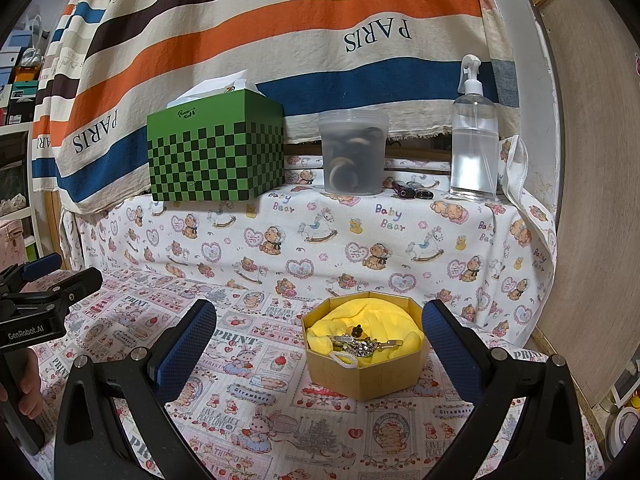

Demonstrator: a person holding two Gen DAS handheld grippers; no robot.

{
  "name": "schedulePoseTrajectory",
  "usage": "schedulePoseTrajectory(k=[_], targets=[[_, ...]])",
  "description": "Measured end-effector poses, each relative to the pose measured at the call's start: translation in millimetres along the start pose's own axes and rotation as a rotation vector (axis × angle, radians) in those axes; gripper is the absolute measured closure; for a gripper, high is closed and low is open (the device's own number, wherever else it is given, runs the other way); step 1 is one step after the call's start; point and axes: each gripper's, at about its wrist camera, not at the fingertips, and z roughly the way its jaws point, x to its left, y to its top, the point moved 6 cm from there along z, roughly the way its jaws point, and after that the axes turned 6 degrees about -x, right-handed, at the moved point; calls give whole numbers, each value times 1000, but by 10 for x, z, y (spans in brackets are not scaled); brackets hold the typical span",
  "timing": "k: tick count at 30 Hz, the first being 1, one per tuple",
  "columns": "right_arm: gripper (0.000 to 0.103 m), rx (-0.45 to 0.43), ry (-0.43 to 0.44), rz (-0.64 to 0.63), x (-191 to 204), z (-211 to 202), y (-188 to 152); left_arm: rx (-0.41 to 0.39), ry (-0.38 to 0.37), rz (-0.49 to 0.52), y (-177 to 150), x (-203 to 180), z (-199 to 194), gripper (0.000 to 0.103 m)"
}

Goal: Organize jewelry

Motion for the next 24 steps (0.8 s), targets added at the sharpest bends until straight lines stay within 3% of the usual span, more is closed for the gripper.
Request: schedulePoseTrajectory(k=[24], targets=[[0, 1, 1, -1, 0, 1, -3, -11, 4, 10, 6, -26, -23, 0]])
